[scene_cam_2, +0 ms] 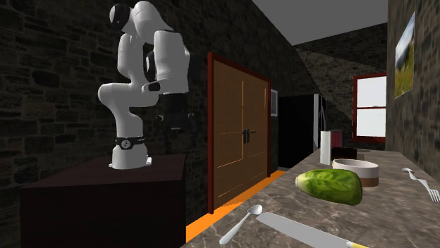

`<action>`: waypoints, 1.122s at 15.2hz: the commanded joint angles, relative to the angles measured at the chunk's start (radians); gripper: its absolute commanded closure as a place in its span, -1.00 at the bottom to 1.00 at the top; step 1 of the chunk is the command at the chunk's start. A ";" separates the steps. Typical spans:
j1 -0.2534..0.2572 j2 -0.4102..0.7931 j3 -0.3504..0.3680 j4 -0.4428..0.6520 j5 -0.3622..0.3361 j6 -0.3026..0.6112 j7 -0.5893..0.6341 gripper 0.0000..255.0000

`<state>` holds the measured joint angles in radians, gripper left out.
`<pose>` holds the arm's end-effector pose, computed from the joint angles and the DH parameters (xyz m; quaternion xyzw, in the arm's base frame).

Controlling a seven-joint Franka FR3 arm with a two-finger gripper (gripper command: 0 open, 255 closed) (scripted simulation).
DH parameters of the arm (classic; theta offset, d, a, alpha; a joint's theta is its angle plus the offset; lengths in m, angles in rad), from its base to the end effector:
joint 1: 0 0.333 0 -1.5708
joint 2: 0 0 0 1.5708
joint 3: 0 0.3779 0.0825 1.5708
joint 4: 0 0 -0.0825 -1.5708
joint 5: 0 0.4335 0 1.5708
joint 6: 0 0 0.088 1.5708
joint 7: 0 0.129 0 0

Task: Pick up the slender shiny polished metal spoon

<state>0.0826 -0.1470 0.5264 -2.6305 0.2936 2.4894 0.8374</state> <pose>0.3666 0.2522 0.2893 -0.9715 0.2316 0.0359 0.0370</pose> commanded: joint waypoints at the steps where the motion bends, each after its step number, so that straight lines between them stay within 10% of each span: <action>1: -0.009 0.099 0.026 0.036 -0.039 0.074 0.084 -1.00; 10: 0.127 0.505 -0.070 0.265 -0.326 0.282 0.496 -1.00; 17: 0.291 0.764 -0.198 0.517 -0.381 0.343 0.671 -1.00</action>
<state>0.3514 0.5819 0.3429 -2.1546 -0.0853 2.8300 1.4850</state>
